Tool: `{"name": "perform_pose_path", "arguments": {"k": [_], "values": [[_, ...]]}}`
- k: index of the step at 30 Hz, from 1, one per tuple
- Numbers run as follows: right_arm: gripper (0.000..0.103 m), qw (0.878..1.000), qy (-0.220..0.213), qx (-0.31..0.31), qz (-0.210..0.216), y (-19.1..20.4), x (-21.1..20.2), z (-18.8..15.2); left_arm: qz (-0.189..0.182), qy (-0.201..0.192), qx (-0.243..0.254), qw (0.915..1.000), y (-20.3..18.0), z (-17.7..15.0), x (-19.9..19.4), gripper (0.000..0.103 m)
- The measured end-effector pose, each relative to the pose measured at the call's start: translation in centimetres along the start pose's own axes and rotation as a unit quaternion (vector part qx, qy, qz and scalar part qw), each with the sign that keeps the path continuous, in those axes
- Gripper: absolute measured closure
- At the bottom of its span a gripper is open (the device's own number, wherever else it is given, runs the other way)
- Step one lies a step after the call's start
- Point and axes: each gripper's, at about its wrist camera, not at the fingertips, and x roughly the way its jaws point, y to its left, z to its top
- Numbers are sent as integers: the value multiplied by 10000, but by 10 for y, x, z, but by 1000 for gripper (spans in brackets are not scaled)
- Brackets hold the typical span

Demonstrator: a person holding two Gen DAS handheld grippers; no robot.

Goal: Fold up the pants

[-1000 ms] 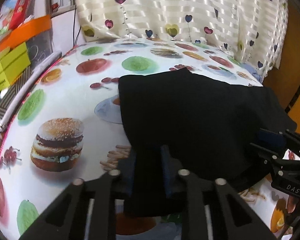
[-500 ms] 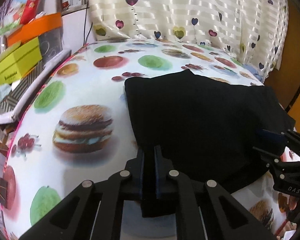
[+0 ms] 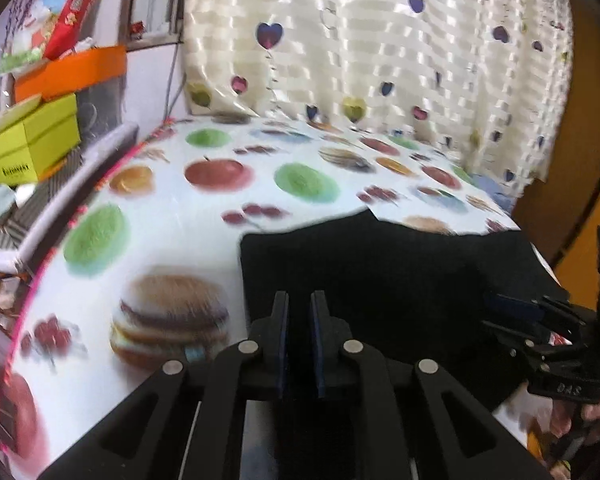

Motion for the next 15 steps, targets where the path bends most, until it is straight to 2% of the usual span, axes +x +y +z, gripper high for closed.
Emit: {"name": "perform_pose_path", "arguments": {"k": [3,5,10,11,15], "values": [[45,9999,-7,98,75,-6,6,9,25,-143,-255,9996,10,13,3,89],[45,9998,34,132,164,-7,14,16,-48,-85,-304,9995,14,16,12,89],[45,9987,265,314,316,-13,45,32,-70,678,-460,9966,20,11,61,90],[45,9985,259,347,334,-14,49,35,-60,513,-390,9979,18,9,59,89],[46,9989,334,244,217,-8,59,45,79,547,-90,9984,9,6,59,89]]}}
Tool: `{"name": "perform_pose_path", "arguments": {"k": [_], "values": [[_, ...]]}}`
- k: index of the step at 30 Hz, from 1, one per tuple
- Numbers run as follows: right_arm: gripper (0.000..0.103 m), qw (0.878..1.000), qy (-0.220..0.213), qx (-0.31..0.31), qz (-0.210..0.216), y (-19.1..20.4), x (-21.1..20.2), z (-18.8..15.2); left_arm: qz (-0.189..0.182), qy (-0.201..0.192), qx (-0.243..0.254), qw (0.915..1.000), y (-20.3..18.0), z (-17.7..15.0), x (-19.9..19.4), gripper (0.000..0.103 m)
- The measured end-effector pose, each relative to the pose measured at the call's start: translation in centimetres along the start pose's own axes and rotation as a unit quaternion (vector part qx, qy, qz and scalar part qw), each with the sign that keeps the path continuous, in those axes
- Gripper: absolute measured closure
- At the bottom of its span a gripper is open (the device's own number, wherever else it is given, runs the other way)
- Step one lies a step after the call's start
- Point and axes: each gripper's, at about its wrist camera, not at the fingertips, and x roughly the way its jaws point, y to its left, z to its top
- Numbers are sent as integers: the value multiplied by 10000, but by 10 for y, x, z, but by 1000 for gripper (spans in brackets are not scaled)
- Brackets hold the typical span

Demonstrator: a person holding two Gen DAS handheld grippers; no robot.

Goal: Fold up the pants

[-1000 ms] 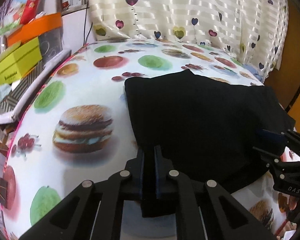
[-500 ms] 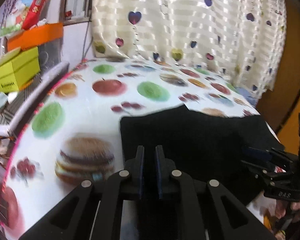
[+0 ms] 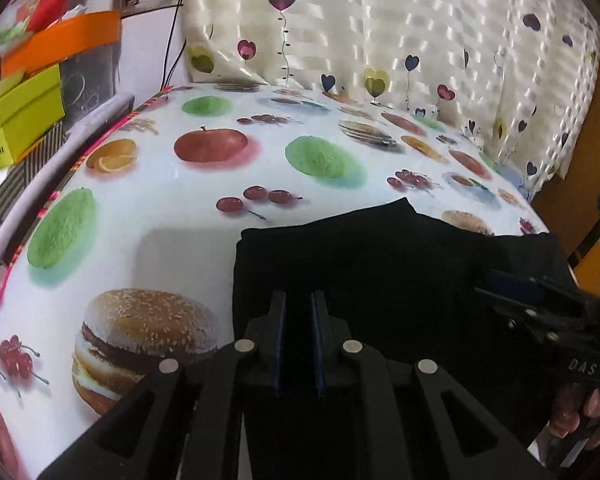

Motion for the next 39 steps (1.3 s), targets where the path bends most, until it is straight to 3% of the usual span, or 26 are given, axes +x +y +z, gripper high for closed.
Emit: {"name": "perform_pose_path", "arguments": {"k": [1,2,4,5,11,16,19,24,31,34,39], "values": [[53,9999,26,-87,-87,3,2,1,11,-1,23,10000,-1,0,-1,89],[71,9997,49,-183,-158,7,3,1,12,-1,29,10000,-1,1,-1,89],[94,9994,83,-318,-146,13,5,0,-8,-2,-14,10000,-2,0,-2,89],[96,9992,80,-365,-114,15,4,-1,-4,-2,-14,10000,-2,1,-2,89],[97,9993,-80,-349,-142,12,-9,-3,-40,-3,-10,10000,0,2,-2,89],[97,9993,34,-258,-258,5,-5,-9,-36,3,-80,10000,1,2,-6,89],[96,9996,-7,-142,-226,3,-16,-11,-18,-241,-49,9997,-4,-4,-27,89],[78,9984,-329,-348,-292,13,-46,-25,-42,-517,29,9986,-13,-25,-56,89],[77,9975,-100,-377,-589,20,-48,-59,24,-381,137,9992,-25,-54,-56,89],[76,9966,-66,-477,-666,21,-49,-62,12,-113,51,9999,-24,-58,-46,89],[76,9956,-40,-555,-752,25,-53,-64,73,-122,42,9999,-26,-62,-52,89]]}}
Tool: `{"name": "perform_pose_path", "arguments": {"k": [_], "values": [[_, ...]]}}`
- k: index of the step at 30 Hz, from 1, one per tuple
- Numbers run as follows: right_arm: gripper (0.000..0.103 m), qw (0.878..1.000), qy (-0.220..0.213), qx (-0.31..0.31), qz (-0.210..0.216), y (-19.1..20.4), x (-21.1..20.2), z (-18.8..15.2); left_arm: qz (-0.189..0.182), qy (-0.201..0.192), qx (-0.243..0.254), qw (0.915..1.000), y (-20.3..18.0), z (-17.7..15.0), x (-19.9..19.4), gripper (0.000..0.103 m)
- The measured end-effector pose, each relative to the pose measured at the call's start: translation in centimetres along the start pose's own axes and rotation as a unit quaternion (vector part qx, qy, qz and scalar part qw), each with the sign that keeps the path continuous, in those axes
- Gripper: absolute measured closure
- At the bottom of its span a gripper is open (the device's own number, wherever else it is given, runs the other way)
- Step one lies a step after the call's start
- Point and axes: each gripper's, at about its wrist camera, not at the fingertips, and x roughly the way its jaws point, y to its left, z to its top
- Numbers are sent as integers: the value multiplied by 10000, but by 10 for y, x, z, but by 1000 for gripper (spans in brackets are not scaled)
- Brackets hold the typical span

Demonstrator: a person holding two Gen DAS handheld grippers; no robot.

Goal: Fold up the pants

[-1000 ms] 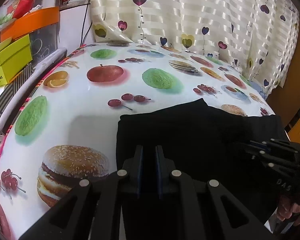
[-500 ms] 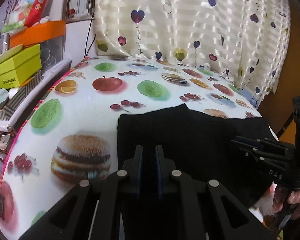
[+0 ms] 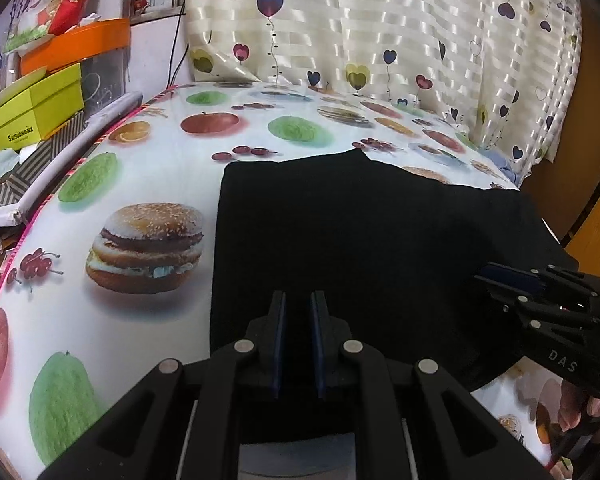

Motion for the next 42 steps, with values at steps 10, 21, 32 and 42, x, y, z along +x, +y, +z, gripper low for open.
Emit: {"name": "perform_pose_path", "arguments": {"k": [10,21,32,42], "values": [[65,9999,-85,34,120,-9,-14,-18,32,-97,75,9999,-5,-8,-3,85],[64,9976,-276,638,-41,-52,-35,-34,-132,-98,-8,9999,-3,-7,-3,81],[56,9787,-662,1758,-827,-136,-84,-58,18,-111,68,9999,-5,-7,-3,81],[55,9491,-494,2941,-1011,-182,-95,-90,148,-71,234,9996,-15,-3,0,81]]}}
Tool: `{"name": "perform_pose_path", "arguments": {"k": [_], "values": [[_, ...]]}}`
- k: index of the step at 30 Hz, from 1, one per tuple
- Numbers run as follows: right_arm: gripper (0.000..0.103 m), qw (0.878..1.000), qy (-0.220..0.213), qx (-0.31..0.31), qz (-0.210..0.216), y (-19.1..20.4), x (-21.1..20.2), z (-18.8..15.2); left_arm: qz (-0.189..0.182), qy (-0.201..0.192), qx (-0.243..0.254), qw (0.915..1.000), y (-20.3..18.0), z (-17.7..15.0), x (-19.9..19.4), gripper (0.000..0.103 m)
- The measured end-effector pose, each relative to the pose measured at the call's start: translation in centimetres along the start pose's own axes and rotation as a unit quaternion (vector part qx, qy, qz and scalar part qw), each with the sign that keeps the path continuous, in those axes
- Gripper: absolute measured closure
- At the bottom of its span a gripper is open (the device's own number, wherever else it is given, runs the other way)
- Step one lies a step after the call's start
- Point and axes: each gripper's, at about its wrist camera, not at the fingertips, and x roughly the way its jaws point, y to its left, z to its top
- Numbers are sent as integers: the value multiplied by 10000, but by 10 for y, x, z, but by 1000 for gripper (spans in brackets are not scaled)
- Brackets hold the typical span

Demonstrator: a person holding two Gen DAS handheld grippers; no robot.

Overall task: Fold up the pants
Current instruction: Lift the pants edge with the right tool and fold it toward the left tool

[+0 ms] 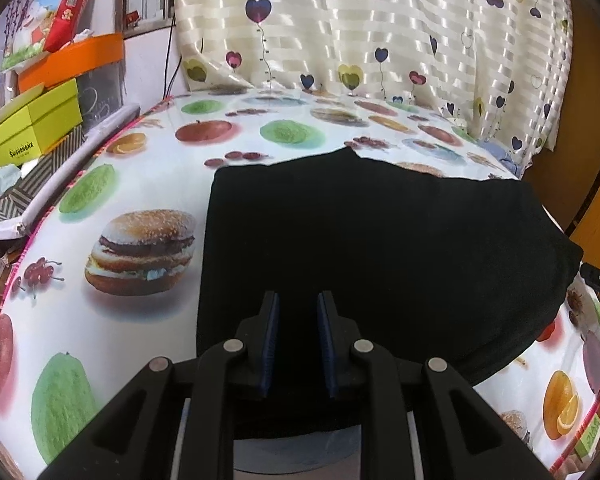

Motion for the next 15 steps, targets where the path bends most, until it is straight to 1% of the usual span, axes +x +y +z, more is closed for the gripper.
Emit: {"name": "perform_pose_path", "arguments": {"k": [2,3,4,6,7,8,12,13,15], "values": [[55,9993,156,265,189,-5,7,0,7,5,23,10000,-1,-1,0,81],[54,9987,122,369,318,-6,8,1,12,0,30,10000,-2,-1,0,81],[53,9983,158,414,369,-6,9,1,11,-2,28,10000,-2,-1,0,80],[53,9964,233,536,615,-4,13,4,0,4,16,10000,-1,-1,0,80],[51,9949,264,610,755,-4,15,4,-11,2,5,10000,-1,-2,0,80],[47,9944,240,655,787,-3,16,5,-32,-2,-14,10000,-2,-2,0,80],[47,9906,143,1044,876,-10,19,7,-154,-10,-124,9998,0,-3,0,80],[47,9902,95,1143,798,-13,19,9,-163,-10,-134,9998,1,-2,-1,80],[47,9907,-34,1271,477,-17,17,11,-164,-9,-134,9998,1,-2,-1,80]]}}
